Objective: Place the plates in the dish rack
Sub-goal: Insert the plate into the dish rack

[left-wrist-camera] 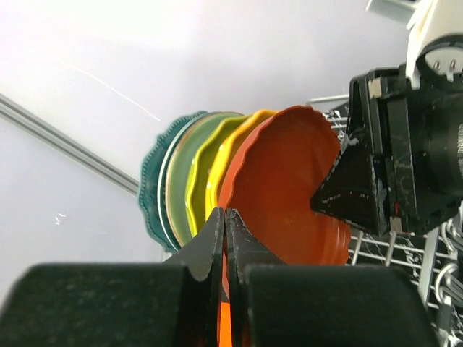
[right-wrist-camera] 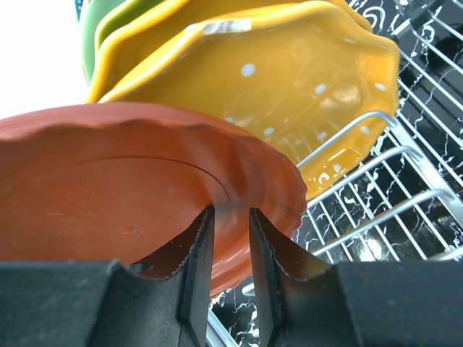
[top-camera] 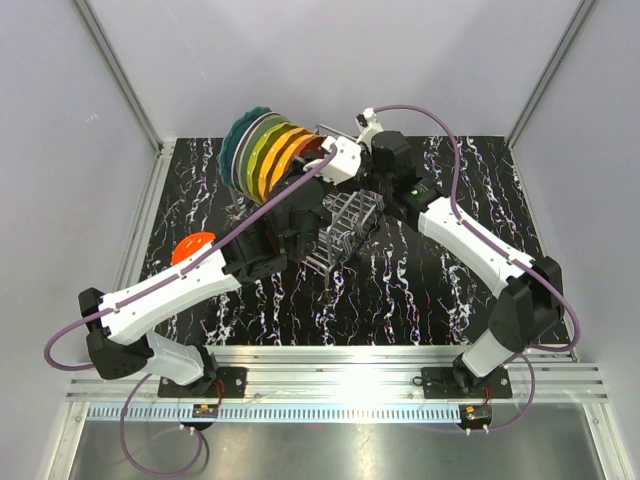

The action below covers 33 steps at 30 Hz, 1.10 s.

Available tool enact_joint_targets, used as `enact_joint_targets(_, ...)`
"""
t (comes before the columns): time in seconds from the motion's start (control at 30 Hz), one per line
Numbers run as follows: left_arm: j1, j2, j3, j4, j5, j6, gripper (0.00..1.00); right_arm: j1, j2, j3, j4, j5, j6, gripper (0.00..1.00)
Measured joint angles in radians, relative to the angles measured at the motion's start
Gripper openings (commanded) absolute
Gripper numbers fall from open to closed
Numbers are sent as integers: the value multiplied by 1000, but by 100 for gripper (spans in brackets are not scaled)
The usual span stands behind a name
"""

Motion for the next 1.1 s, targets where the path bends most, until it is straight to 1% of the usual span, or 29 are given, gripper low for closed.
enact_joint_targets(0.2,0,0,-32,122,-11,118,0,4,6,11,3,1,0,33)
enact_joint_targets(0.33,0,0,-83,206,-14,189,0,4,8,11,5,2,0,33)
enact_joint_targets(0.57,9,0,-166,290,-14,281,0,5,13,11,14,3,8,32)
enact_joint_targets(0.67,13,0,-190,357,-15,334,0,10,19,11,21,3,11,32)
enact_joint_targets(0.87,23,3,-195,443,-14,418,0,25,34,11,21,3,12,32)
enact_joint_targets(1.1,36,4,-195,493,-11,467,0,39,42,9,22,5,17,32)
